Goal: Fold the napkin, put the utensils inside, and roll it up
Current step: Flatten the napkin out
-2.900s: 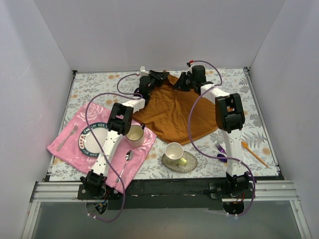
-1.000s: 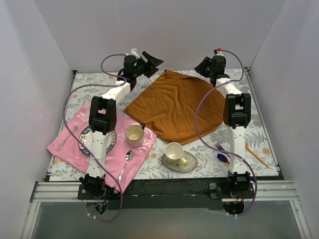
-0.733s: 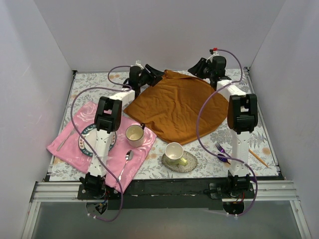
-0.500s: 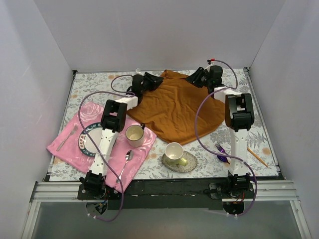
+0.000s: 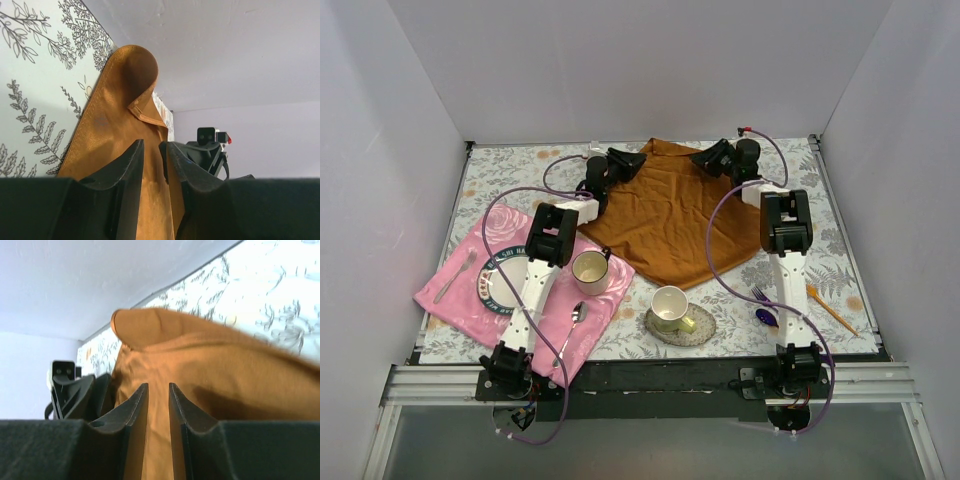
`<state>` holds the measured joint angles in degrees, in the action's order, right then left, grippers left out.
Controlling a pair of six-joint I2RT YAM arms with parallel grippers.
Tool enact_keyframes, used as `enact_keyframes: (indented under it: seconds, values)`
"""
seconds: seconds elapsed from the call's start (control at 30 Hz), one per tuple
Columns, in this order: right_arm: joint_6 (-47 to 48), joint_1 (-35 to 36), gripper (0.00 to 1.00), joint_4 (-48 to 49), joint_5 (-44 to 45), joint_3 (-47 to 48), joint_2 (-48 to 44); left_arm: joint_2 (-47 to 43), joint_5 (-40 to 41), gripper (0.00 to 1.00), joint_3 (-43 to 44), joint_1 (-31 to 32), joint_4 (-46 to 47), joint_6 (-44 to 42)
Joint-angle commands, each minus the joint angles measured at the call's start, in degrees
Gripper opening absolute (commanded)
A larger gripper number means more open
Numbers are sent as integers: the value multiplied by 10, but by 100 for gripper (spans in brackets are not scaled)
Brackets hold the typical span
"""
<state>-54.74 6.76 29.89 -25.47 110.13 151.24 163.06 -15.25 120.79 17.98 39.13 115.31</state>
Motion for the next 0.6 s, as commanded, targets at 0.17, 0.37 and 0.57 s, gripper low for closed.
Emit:
enact_keyframes:
  seconds: [0.17,0.37,0.57]
  values:
    - [-73,0,31,25,54,105,77,-24,-9,25,10,6,-36,4]
    - [-92,8,32,11,108,235,155,-32,-19,25,1,7,-46,1]
    - [-66,14,42,40,155,301,177,-45,-47,26,-8,-5,-48,-7]
